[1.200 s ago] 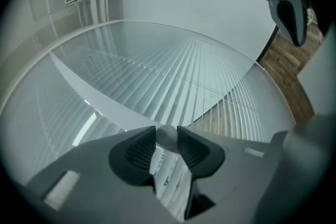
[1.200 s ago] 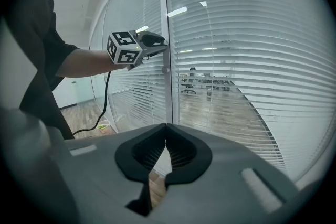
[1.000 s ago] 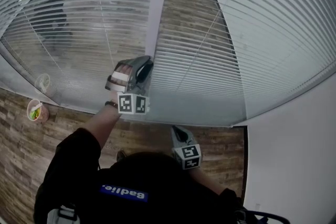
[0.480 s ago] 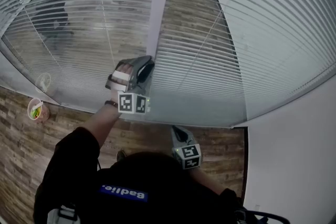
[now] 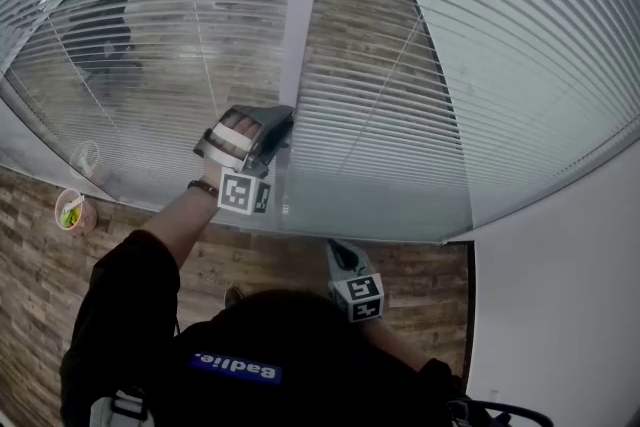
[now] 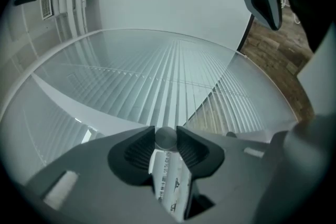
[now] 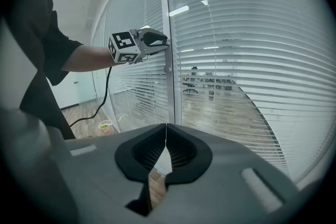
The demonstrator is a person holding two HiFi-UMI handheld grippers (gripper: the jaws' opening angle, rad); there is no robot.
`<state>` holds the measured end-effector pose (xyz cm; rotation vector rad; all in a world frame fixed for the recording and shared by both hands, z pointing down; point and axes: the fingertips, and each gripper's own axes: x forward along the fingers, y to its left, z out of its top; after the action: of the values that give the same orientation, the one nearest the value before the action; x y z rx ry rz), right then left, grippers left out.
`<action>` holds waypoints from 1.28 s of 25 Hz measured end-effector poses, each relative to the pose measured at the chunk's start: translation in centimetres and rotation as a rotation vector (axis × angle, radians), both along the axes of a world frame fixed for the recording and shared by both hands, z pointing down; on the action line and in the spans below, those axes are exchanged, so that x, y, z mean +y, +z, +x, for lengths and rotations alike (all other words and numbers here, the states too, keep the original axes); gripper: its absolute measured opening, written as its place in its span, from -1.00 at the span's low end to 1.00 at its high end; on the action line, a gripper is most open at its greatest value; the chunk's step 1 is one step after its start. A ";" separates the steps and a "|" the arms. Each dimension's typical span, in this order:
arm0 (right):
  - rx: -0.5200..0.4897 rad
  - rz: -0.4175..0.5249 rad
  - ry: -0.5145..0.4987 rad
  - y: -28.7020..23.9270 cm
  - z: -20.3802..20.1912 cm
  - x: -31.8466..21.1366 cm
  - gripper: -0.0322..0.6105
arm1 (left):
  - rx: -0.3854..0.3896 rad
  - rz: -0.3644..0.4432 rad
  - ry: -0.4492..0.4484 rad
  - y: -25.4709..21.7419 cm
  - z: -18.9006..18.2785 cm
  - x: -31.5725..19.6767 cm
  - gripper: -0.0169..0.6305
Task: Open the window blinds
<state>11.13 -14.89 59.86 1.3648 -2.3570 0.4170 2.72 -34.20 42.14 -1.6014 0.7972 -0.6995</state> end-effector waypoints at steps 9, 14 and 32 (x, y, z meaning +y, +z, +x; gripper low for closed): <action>-0.003 0.001 0.006 0.0 0.2 0.0 -0.89 | 0.153 -0.066 -0.043 -0.2 0.0 -0.2 -0.59; -0.005 0.000 0.007 0.0 0.2 0.0 -0.89 | 0.217 -0.092 -0.056 -0.4 -0.1 -0.3 -0.59; -0.010 -0.005 0.002 -0.1 0.2 0.2 -0.89 | 0.376 -0.191 -0.070 -0.7 -0.2 -0.4 -0.57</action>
<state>11.32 -14.71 59.77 1.3660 -2.3616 0.4308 2.51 -34.62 41.44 -1.9184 1.0888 -0.5411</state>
